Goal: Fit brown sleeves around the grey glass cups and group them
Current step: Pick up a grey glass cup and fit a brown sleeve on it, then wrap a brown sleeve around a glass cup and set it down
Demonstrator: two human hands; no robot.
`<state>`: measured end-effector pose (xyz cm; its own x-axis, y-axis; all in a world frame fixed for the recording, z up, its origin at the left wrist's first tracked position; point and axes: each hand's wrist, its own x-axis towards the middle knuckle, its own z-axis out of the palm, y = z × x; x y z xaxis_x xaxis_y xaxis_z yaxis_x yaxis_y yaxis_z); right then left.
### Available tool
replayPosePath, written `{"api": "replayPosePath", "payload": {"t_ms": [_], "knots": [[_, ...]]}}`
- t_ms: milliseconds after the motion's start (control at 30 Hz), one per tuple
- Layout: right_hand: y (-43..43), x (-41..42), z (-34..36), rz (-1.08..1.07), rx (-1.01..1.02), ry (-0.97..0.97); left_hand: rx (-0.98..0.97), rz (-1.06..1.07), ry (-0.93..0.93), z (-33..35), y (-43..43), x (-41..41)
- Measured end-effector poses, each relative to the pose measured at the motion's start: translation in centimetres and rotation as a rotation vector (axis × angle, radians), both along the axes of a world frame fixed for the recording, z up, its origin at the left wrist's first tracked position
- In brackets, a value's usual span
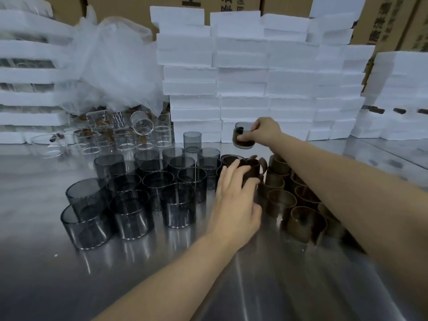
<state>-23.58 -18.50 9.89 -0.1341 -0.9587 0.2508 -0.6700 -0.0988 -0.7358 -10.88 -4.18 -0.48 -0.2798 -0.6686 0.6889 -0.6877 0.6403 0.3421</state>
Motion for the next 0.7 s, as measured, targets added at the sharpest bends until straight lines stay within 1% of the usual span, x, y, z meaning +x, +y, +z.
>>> {"api": "replayPosePath", "payload": {"t_ms": [67, 133, 200, 267, 333, 433, 467, 600, 633, 700], "knots": [[-2.1, 0.4, -1.0, 0.0, 0.13, 0.093, -0.001, 0.013, -0.05, -0.1, 0.1, -0.2], [-4.1, 0.8, -2.0, -0.001, 0.195, 0.152, 0.003, 0.004, -0.066, 0.0, 0.3, -0.2], [-5.7, 1.0, -2.9, -0.034, 0.171, 0.175, 0.013, -0.008, -0.065, 0.0, 0.3, -0.2], [-6.5, 1.4, -3.1, -0.049, 0.144, 0.157, 0.019, -0.002, -0.06, 0.0, 0.1, 0.0], [-6.4, 1.8, -2.7, -0.029, 0.136, 0.092, 0.025, 0.011, -0.053, 0.0, 0.0, 0.1], [-4.7, 1.8, -1.3, -0.008, 0.064, -0.008, 0.044, 0.03, -0.043, -0.1, -0.1, 0.2], [-3.5, 1.8, -0.7, -0.002, 0.037, -0.068, 0.056, 0.035, -0.041, -0.1, -0.1, 0.2], [3.9, 2.7, 0.5, 0.046, -0.034, -0.433, 0.079, 0.062, -0.018, 0.3, -0.1, 0.2], [5.9, 3.1, 0.1, 0.072, -0.052, -0.489, 0.082, 0.08, -0.007, 0.5, -0.1, 0.1], [9.7, 4.0, -1.7, 0.111, -0.126, -0.516, 0.105, 0.117, 0.04, 0.9, 0.1, 0.0]]}}
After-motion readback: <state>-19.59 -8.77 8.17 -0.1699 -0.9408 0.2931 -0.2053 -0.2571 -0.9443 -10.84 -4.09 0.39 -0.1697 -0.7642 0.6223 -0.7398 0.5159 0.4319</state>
